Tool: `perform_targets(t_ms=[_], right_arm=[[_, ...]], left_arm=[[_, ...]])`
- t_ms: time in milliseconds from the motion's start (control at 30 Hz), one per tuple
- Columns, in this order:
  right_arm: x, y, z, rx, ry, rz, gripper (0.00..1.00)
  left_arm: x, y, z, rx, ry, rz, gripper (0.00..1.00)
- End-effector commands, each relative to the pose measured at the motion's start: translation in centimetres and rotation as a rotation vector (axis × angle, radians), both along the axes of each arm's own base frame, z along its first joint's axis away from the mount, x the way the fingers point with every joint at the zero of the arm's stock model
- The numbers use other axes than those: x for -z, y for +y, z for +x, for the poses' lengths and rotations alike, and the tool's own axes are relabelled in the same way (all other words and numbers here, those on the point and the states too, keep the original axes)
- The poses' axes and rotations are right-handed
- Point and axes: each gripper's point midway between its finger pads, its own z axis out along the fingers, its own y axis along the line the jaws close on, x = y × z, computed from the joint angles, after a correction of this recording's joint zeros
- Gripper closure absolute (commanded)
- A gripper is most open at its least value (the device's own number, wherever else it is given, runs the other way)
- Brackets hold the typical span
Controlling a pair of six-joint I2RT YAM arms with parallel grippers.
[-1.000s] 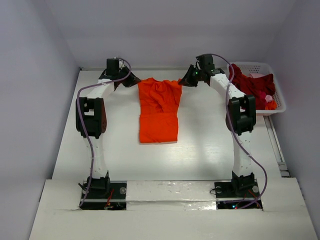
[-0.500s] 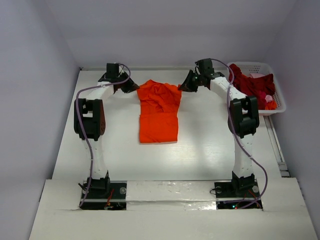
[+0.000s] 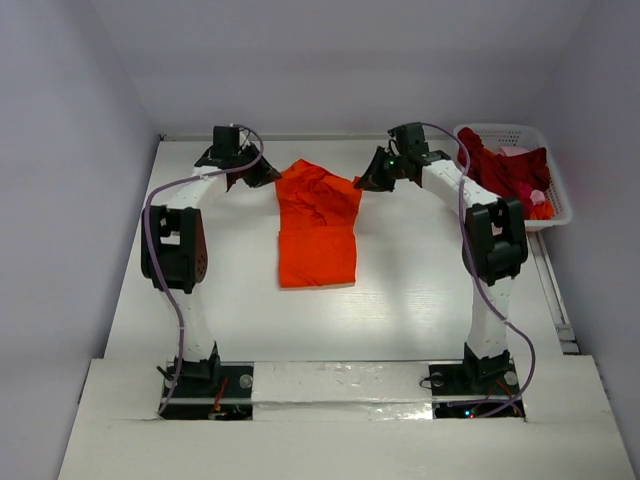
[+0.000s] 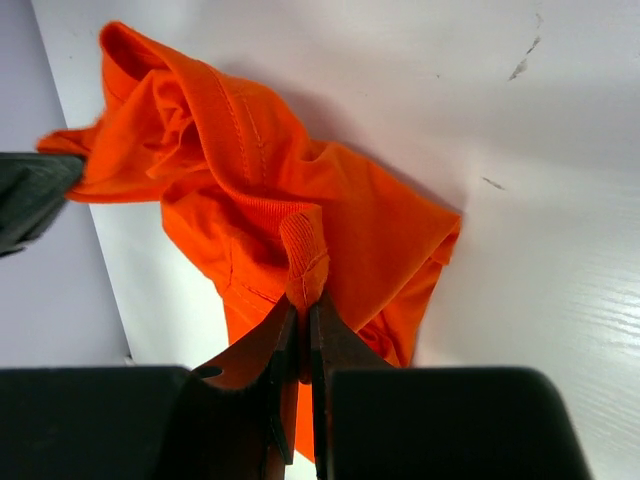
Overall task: Fold and stack the t-shirts
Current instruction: Grab one side of the 2/3 rectangular tshirt with both arms, then fold the long partially folded tshirt into a neat square
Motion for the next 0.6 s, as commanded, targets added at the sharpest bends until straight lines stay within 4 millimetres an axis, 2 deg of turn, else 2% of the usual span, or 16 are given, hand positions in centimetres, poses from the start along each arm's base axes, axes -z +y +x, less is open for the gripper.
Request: perform_targets(t_ms=[0, 100, 200, 233, 567], right_arm=[[-3.7, 0.6, -0.3, -0.030, -0.104, 0.033, 1.00], [-3.9, 0.5, -0.8, -0.032, -0.105, 0.037, 1.00], [-3.6, 0.7, -1.8, -0.038, -0.098, 0.033, 1.00], [-3.0, 0.5, -2.2, -0.038, -0.085, 0.029, 1.00], [-2.1, -0.1, -4.2, -0.045, -0.074, 0.021, 1.00]], left_arm=[[-1.6, -0.1, -1.2, 0.013, -0.038, 0.012, 1.00], [-1.7, -0.5, -1.8, 0.022, -0.042, 0.014, 1.00], [-1.2, -0.3, -2.7, 0.024, -0.026, 0.024, 1.00], [-1.3, -0.2, -2.7, 0.020, -0.030, 0.029, 1.00], [-1.5, -0.2, -5.0, 0.020, -0.024, 0.038, 1.00]])
